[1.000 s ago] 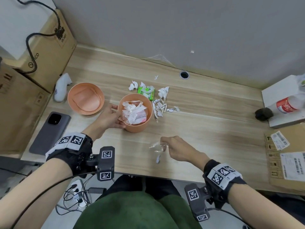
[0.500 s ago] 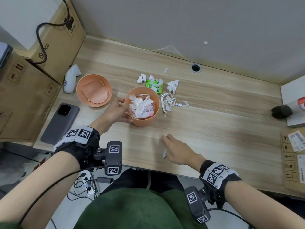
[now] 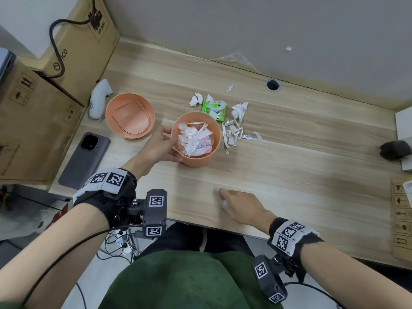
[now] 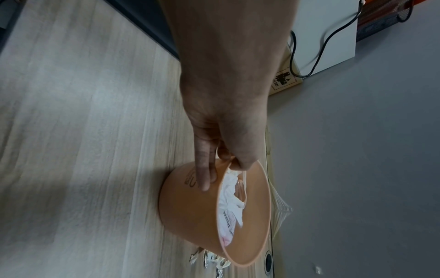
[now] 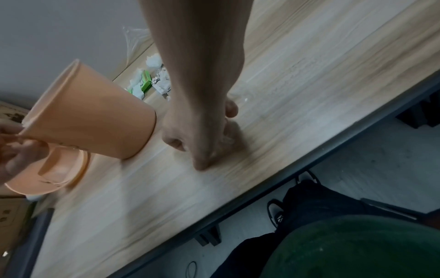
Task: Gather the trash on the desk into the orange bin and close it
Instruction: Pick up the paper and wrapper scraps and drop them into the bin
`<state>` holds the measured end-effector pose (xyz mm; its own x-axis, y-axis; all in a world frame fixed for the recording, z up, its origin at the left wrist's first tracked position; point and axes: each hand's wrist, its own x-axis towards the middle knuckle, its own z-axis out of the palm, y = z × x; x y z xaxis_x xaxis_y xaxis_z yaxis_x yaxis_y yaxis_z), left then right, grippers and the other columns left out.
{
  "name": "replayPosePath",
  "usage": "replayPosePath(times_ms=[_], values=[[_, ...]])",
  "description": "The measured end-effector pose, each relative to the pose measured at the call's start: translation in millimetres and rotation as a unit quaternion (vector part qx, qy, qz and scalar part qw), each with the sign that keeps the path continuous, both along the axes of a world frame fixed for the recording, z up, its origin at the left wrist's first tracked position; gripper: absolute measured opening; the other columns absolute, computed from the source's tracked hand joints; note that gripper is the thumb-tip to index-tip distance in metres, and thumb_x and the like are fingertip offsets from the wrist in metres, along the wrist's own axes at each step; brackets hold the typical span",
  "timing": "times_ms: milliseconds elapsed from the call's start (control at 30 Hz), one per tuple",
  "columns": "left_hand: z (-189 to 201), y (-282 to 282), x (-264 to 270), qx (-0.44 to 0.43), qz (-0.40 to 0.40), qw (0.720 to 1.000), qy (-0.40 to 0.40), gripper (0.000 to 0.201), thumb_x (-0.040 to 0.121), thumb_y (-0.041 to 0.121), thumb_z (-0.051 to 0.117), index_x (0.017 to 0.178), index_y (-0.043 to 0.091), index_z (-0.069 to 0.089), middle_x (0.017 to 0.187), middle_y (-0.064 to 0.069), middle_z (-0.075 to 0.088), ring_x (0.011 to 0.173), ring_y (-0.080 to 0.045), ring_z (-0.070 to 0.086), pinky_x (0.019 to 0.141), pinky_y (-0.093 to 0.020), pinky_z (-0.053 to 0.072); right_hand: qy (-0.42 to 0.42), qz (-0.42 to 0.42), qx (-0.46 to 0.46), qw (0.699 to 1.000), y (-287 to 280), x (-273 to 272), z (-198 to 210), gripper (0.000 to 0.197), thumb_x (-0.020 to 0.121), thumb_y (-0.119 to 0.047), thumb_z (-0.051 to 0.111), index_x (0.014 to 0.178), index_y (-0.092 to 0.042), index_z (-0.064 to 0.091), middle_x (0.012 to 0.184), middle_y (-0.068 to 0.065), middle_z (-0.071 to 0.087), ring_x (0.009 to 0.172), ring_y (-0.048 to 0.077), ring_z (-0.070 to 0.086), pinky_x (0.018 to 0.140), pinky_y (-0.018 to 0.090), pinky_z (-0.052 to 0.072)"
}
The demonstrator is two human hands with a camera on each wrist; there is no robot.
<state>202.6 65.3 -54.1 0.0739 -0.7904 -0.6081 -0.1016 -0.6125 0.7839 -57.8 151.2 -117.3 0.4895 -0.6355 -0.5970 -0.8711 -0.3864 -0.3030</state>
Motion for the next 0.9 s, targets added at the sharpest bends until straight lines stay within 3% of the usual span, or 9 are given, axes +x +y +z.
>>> replayPosePath(times_ms=[100,233,367,467,533,567,633,767,900], values=[[-1,0,0,0.0,0.001,1.0,-0.001,0.025,0.095,0.01,0.055,0.116,0.011,0.042,0.094,-0.016,0.059,0.053,-0.017,0.066,0.06,-0.033,0.062,-0.01,0.005,-0.002,1.0,-8,0,-3,0.01,0.09,-0.015,0.04,0.098,-0.012,0.045,0.104,0.012,0.063,0.079,0.034,0.056,0.061,0.037,0.039],[-1,0,-1,-0.005,0.001,1.0,0.0,0.023,0.094,0.009,0.054,0.113,0.011,0.042,0.09,-0.015,0.058,0.053,-0.017,0.065,0.061,-0.034,0.062,-0.029,-0.101,0.01,0.994,-38,-9,13,0.013,0.084,-0.019,0.047,0.093,-0.01,0.05,0.094,0.018,0.065,0.08,0.034,0.059,0.064,0.035,0.045],[-1,-1,-1,-0.002,0.002,1.0,0.002,0.022,0.095,0.009,0.054,0.112,0.012,0.041,0.088,-0.016,0.06,0.055,-0.02,0.064,0.06,-0.034,0.061,-0.152,-0.221,-0.036,0.963,-88,-10,55,0.004,0.077,-0.017,0.058,0.078,-0.021,0.057,0.077,0.004,0.061,0.071,0.022,0.053,0.063,0.028,0.037],[0,-2,-4,-0.002,-0.001,1.0,0.006,0.023,0.095,0.011,0.054,0.113,0.012,0.04,0.089,-0.016,0.06,0.053,-0.017,0.065,0.06,-0.033,0.061,-0.223,-0.264,-0.082,0.935,-125,8,94,0.01,0.073,-0.015,0.057,0.069,-0.025,0.055,0.072,0.0,0.059,0.069,0.02,0.052,0.063,0.034,0.042],[0,-2,-7,-0.001,-0.007,1.0,0.011,0.025,0.095,0.012,0.055,0.114,0.011,0.039,0.091,-0.018,0.061,0.053,-0.017,0.065,0.062,-0.034,0.062,-0.282,-0.251,-0.103,0.92,-142,27,112,0.013,0.072,-0.016,0.051,0.064,-0.025,0.046,0.068,-0.001,0.055,0.069,0.021,0.05,0.067,0.037,0.046],[1,-2,-8,0.0,-0.009,1.0,0.014,0.026,0.095,0.012,0.055,0.115,0.011,0.039,0.092,-0.019,0.061,0.054,-0.017,0.065,0.062,-0.034,0.062,-0.304,-0.234,-0.106,0.917,-147,36,116,0.006,0.071,-0.02,0.048,0.066,-0.022,0.046,0.068,0.0,0.054,0.069,0.022,0.05,0.068,0.038,0.046],[2,-2,-9,0.004,-0.009,1.0,0.02,0.031,0.094,0.014,0.058,0.119,0.01,0.04,0.093,-0.019,0.061,0.055,-0.017,0.065,0.061,-0.032,0.061,-0.317,-0.199,-0.102,0.922,-153,53,122,0.013,0.07,-0.028,0.044,0.079,-0.019,0.047,0.068,0.006,0.054,0.068,0.025,0.049,0.065,0.037,0.044],[4,0,-10,0.009,-0.009,0.999,0.031,0.033,0.093,0.018,0.062,0.118,0.009,0.041,0.084,-0.012,0.062,0.053,-0.017,0.064,0.061,-0.032,0.062,-0.238,-0.079,-0.097,0.963,-156,80,108,0.024,0.074,-0.003,0.043,0.091,-0.019,0.047,0.068,0.001,0.05,0.068,0.027,0.049,0.064,0.041,0.045],[4,0,-9,0.011,-0.007,0.999,0.038,0.027,0.093,0.012,0.06,0.114,0.011,0.042,0.083,-0.012,0.063,0.051,-0.014,0.063,0.063,-0.033,0.062,-0.281,-0.075,-0.038,0.956,-155,96,90,0.017,0.083,0.001,0.041,0.089,-0.014,0.035,0.078,0.002,0.042,0.067,0.022,0.038,0.061,0.039,0.035]])
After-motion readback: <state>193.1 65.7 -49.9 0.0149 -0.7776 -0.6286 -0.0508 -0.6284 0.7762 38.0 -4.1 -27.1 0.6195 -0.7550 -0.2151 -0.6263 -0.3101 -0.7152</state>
